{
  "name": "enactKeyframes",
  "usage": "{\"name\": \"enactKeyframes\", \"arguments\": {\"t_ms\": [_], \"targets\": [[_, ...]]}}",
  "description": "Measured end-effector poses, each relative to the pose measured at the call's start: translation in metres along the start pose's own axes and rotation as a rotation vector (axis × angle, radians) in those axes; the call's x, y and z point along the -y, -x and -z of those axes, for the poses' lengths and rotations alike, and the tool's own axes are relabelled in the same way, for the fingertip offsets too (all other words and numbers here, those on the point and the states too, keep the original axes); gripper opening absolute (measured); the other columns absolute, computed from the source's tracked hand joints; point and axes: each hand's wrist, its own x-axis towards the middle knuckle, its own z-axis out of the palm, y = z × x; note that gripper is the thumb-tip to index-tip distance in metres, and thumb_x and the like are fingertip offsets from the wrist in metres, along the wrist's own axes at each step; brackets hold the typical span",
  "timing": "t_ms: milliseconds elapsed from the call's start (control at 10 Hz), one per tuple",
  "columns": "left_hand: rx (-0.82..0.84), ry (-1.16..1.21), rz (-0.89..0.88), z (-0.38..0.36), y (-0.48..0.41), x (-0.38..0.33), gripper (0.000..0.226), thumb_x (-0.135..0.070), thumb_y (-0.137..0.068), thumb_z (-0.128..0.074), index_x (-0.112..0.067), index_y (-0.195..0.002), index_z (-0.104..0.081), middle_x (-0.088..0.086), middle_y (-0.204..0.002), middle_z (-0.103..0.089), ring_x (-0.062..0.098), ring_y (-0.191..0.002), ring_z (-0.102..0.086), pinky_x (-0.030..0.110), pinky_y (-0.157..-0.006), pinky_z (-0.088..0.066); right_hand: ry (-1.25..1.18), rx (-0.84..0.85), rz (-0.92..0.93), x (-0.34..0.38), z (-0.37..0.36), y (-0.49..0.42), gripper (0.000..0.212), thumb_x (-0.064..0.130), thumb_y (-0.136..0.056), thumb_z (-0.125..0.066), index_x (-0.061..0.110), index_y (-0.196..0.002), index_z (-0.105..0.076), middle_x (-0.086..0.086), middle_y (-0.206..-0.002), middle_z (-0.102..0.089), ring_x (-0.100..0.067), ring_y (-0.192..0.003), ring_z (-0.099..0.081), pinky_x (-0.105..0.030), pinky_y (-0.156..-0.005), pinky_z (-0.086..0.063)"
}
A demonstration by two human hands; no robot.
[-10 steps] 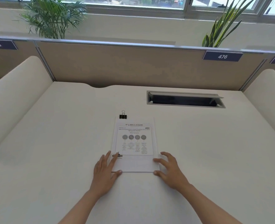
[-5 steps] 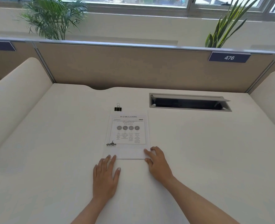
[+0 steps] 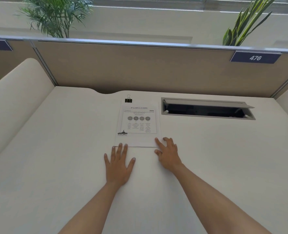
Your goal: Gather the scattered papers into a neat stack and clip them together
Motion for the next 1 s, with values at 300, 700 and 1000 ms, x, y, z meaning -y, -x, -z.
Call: {"name": "enactKeyframes", "arguments": {"t_ms": [300, 700, 1000], "targets": [[0.003, -0.011, 0.01, -0.002, -0.032, 0.0, 0.072, -0.067, -0.089, -0.015, -0.036, -0.151, 0.004, -0.012, -0.161, 0.004, 0.016, -0.149, 0.006, 0.055, -0.117, 0.003, -0.031, 0.179, -0.056, -0.002, 0.022, -0.036, 0.072, 0.051, -0.09, -0.052, 0.046, -0.148, -0.011, 0.009, -0.161, 0.006, -0.027, -0.147, 0.016, -0.056, -0.116, 0.008], [0.006, -0.03, 0.005, -0.003, -0.051, 0.004, 0.071, -0.067, -0.09, -0.014, -0.037, -0.151, 0.005, -0.014, -0.161, 0.005, 0.016, -0.149, 0.008, 0.056, -0.116, 0.004, 0.048, 0.208, -0.038, -0.004, 0.022, -0.047, 0.076, 0.061, -0.087, -0.047, 0.05, -0.147, -0.001, 0.013, -0.161, 0.012, -0.029, -0.147, 0.018, -0.063, -0.112, 0.007], [0.106, -0.015, -0.009, 0.004, -0.051, 0.003, 0.071, -0.066, -0.092, -0.019, -0.037, -0.15, 0.01, -0.011, -0.16, 0.016, 0.016, -0.148, 0.015, 0.058, -0.115, 0.009, 0.053, 0.198, 0.003, -0.007, 0.025, -0.039, 0.072, 0.054, -0.091, -0.045, 0.044, -0.149, -0.004, 0.009, -0.161, 0.01, -0.027, -0.148, 0.013, -0.06, -0.114, 0.004]]}}
